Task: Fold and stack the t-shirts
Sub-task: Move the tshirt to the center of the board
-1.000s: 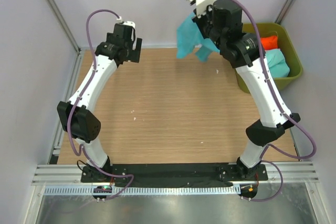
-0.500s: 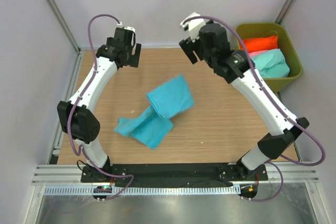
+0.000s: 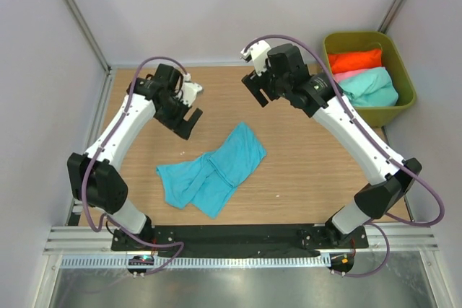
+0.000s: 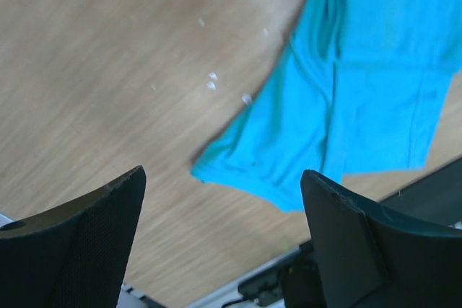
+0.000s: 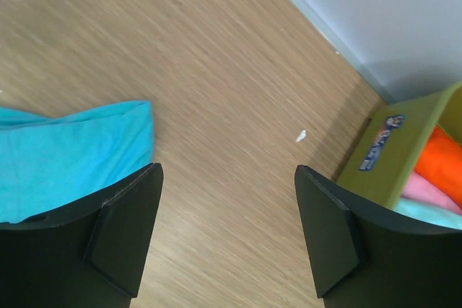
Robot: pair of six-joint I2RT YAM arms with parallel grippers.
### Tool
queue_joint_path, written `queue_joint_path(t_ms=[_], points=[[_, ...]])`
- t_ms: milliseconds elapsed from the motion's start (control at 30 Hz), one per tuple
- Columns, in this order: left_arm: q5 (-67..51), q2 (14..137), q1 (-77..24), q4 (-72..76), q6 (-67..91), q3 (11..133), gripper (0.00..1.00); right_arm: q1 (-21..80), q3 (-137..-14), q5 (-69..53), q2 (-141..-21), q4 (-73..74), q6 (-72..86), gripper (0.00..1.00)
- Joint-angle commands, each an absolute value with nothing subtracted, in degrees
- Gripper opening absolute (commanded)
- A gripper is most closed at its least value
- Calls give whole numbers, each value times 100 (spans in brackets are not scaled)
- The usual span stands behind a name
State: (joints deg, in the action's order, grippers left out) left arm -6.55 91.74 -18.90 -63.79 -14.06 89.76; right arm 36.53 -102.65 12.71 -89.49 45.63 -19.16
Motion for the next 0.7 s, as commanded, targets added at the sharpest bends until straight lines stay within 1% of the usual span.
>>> queue_joint_path(t_ms=[0, 100, 267, 333, 467, 500, 567, 667], points=[[-1310, 9061, -1907, -7267, -2662, 8675, 88, 3665, -10520, 589, -8841, 4746, -1758, 80], [-1494, 9263, -1907, -7874, -3198, 8631, 84, 3656, -10722, 834, -9017, 4694, -1863, 81], [-1467, 9536, -1977, -8533, -3779, 8683, 82, 3665, -10855, 897, -9167, 4649, -1925, 81], [-1547, 9519, -2161, -8639, -3902, 8666, 81, 3656, -10820, 870, -9176, 4658, -1942, 81], [-1337, 9466, -2916, -8395, -3762, 8289, 78, 3665, -10714, 967, -9185, 4632, -2030, 81], [-1223, 9457, -3222, -8289, -3570, 8079, 78, 3665, -10714, 993, -9185, 4623, -2048, 81], [-1195, 9475, -3514, -8060, -3446, 7841, 78, 3665, -10696, 1081, -9185, 4605, -2092, 81], [-1090, 9457, -3612, -7665, -3103, 7560, 76, 3656, -10626, 1116, -9141, 4597, -2109, 81]])
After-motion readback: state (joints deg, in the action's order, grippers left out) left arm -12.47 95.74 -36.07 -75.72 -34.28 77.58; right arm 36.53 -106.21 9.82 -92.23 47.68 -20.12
